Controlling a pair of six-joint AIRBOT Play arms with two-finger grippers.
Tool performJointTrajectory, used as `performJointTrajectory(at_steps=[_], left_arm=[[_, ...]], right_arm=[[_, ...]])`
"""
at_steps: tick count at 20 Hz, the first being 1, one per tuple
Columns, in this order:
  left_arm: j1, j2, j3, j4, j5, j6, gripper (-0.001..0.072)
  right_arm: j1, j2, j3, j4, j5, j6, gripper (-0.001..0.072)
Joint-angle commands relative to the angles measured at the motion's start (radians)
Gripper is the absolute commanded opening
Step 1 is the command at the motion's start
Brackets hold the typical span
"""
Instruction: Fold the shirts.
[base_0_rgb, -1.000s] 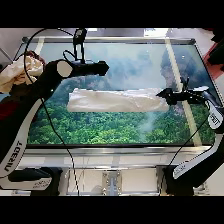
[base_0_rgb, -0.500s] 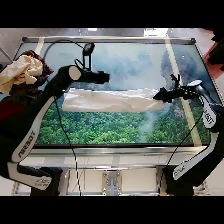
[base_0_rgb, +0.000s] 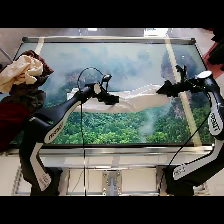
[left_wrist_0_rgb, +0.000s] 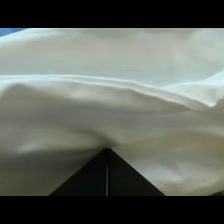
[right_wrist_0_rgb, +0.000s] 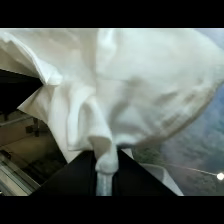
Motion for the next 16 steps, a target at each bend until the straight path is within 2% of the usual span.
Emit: performJointTrajectory(at_steps=[1, 4, 8, 11, 13, 16], left_arm=[[-0.029, -0.048, 0.019, -0.037, -0.017, 0.003, 0.0009], [-0.060, -0.048, 0.019, -0.140, -0.025, 0.060, 0.0009], [-0.137, -0.048, 0.031, -0.208, -0.036, 0.069, 0.0010], [-0.138, -0.032, 0.138, -0.318, -0.068, 0.114, 0.0010], [-0.112, 0.003, 0.248, -0.262, -0.079, 0.131, 0.0010], [-0.044, 0.080, 0.386, -0.067, -0.113, 0.117, 0.0010]], right_arm=[[0.000, 0.087, 0.003, -0.034, 0.047, 0.018, 0.0030], [0.000, 0.160, 0.003, -0.089, 0.054, 0.029, 0.0030], [0.000, 0.226, 0.024, -0.109, 0.073, 0.034, 0.0029], [0.002, 0.229, 0.114, -0.114, 0.109, 0.075, 0.0029], [0.027, 0.229, 0.178, -0.122, 0.115, 0.100, 0.0028], [0.148, 0.229, 0.253, -0.228, 0.120, 0.144, 0.0028]])
